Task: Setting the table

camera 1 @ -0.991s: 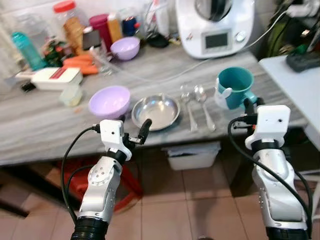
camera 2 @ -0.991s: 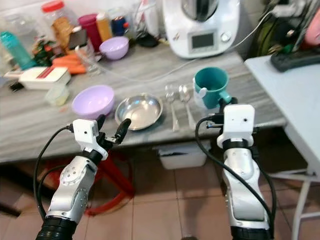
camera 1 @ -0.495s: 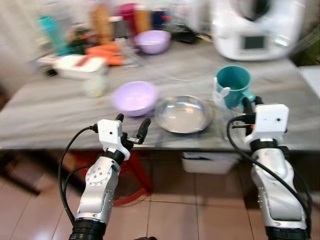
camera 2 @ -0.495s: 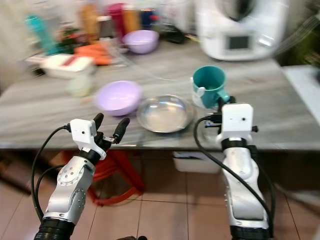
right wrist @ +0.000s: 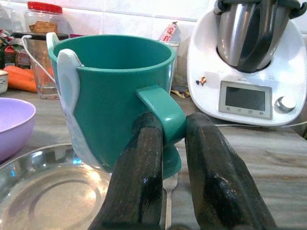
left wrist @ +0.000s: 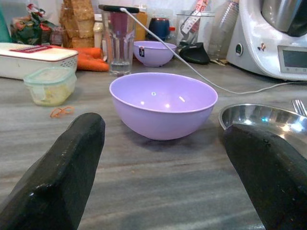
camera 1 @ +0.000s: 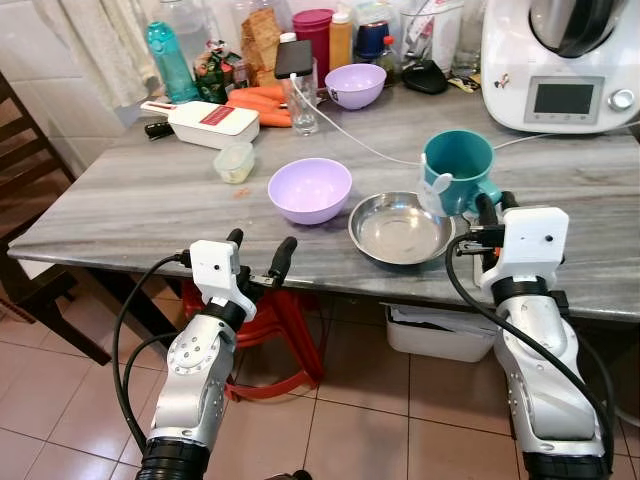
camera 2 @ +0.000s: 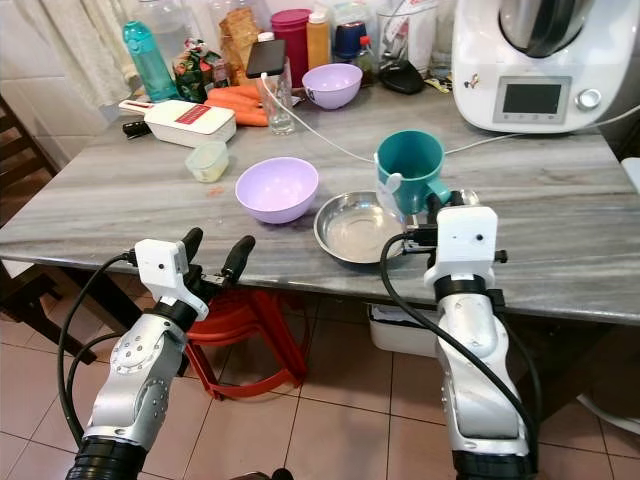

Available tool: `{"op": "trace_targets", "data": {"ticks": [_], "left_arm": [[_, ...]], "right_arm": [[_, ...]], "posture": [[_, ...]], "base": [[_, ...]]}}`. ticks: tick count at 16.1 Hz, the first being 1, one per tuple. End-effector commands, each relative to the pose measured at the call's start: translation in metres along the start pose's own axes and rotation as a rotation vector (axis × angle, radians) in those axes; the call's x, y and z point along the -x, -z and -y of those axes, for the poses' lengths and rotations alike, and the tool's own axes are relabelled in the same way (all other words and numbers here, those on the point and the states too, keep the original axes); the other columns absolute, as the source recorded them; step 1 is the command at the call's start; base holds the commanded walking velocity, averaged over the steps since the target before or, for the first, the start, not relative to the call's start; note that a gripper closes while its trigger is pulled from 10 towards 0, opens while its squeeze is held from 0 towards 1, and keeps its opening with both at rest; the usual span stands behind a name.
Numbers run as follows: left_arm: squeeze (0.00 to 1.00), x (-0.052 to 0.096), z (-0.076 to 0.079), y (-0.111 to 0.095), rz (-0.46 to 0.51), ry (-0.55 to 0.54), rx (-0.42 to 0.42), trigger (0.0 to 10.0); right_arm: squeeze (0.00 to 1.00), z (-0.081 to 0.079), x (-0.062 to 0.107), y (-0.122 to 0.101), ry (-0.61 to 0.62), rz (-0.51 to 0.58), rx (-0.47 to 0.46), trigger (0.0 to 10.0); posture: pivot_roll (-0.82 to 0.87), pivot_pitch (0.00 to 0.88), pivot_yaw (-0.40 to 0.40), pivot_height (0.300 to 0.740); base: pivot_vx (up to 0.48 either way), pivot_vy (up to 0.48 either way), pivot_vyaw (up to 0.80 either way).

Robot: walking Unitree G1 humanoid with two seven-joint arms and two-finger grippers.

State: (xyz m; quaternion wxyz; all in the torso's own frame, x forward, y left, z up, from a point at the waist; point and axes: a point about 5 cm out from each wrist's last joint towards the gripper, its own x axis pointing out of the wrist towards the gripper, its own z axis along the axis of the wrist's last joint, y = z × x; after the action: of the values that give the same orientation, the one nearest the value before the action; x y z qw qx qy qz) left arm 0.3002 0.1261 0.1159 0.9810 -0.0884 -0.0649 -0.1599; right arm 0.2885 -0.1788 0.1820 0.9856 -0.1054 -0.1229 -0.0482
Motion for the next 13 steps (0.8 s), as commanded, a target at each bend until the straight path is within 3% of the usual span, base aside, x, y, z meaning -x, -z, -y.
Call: {"op": "trace_targets", "data": {"ticks": [1, 6, 13], "left_arm": [[0.0, 0.0016, -0.0027, -0.002, -0.001, 0.005, -0.01, 10.0], [0.0, 0.001, -0.0001, -0.002, 0.005, 0.017, -0.002, 10.0], [0.0, 0.0009, 0.001, -0.002, 0.004, 0.028, 0.006, 10.0]], "right_arm": [[0.0, -0.001, -0.0041, -0.0039, 0.003, 0.015, -0.013, 10.0], [0.0, -0.0018, -0.005, -0.0051, -0.002, 0.022, -0.011, 10.0], [0.0, -0.0022, -0.0056, -0.0056, -0.003, 0.026, -0.008, 10.0]], "posture": [[-0.13, 0.083, 0.117, 0.74], [-0.13, 0.083, 0.117, 0.74], [-0.13, 0.085, 0.115, 0.74]], "base": [[0.0, 0.0, 0.0], [0.112, 0.0, -0.77], [0.297, 0.0, 0.0]]}}
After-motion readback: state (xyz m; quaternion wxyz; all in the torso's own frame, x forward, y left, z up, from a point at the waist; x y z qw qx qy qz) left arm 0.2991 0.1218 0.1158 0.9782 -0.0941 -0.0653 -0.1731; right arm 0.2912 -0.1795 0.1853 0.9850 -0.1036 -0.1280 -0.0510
